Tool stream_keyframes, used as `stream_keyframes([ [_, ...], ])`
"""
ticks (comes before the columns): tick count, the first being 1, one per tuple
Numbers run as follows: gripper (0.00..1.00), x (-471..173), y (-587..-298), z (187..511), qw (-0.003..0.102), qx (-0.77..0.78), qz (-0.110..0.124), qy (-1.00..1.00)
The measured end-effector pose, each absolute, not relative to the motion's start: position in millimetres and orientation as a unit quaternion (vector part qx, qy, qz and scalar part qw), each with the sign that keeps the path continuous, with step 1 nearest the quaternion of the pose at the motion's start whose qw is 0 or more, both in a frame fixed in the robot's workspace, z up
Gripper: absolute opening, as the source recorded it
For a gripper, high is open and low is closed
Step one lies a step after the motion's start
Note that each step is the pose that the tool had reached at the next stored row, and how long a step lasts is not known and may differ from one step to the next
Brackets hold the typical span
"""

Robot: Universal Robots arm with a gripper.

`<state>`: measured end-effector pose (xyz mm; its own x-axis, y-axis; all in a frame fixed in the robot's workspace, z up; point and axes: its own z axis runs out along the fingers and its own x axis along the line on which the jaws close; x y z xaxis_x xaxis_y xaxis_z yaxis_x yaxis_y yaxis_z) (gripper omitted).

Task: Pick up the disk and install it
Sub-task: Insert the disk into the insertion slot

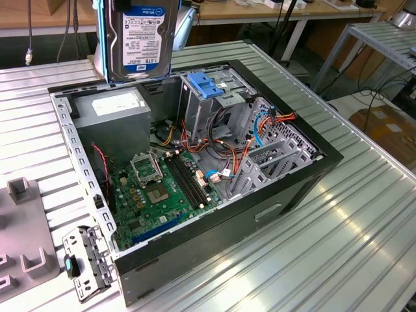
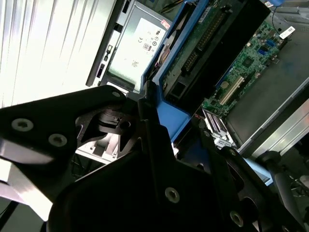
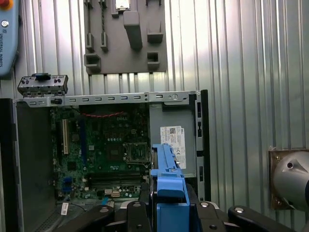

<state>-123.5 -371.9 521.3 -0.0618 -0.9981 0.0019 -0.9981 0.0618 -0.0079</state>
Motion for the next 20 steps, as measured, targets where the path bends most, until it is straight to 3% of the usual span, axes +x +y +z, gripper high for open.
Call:
stream_keyframes([
  [20, 0.37, -123.4, -383.8, 521.3, 0.002, -0.685, -0.004, 0.729],
])
